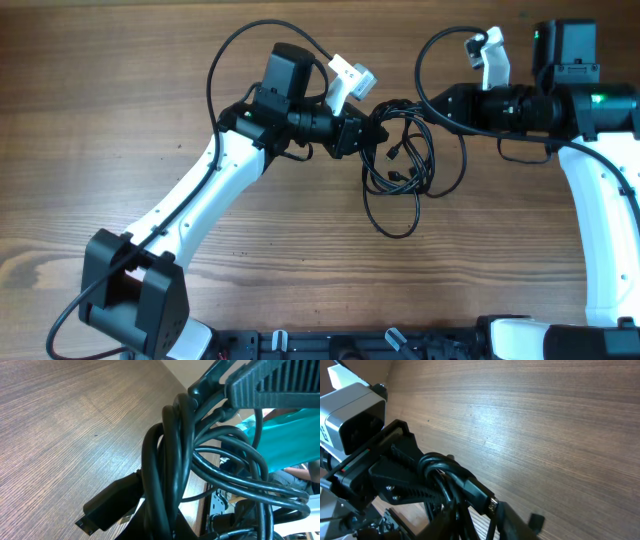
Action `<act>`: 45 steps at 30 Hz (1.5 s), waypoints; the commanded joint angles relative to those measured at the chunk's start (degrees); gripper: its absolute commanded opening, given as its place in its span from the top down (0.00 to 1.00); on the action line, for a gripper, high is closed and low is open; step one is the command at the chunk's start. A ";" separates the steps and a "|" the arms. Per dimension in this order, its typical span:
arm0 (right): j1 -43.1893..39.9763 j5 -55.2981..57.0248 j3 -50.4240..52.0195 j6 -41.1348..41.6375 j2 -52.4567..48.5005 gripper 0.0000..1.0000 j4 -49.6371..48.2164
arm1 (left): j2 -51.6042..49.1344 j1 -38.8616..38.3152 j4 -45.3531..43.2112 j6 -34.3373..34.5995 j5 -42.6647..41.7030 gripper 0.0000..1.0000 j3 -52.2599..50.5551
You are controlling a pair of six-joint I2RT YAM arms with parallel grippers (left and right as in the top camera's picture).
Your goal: Untangle cables
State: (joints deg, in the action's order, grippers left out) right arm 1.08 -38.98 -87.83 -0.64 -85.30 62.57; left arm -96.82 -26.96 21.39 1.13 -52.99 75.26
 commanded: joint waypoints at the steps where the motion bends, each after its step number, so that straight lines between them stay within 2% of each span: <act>1: 0.26 -0.98 -0.17 -0.66 -0.59 0.82 0.07 | 0.55 0.04 -0.39 -0.24 -0.79 0.91 0.15; 4: 0.26 -0.98 -0.17 -0.66 -0.59 0.89 0.13 | 0.55 0.04 -0.39 -0.24 -0.76 0.91 0.15; 10: 0.26 -0.98 -0.17 -0.66 -0.59 0.94 0.37 | 0.55 0.04 -0.37 -0.24 -0.76 0.89 0.15; 22: 0.26 -0.98 -0.17 -0.66 -0.59 0.95 0.98 | 0.55 0.04 -0.37 -0.26 -0.74 0.78 0.15; 45: 2.73 0.55 0.20 -0.63 -0.66 0.96 1.40 | 0.48 0.04 0.22 -0.26 1.27 0.69 0.07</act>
State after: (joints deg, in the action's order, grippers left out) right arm 3.36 -38.54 -87.79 -0.75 -85.30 63.86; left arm -96.82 -26.94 21.58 1.15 -52.38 75.26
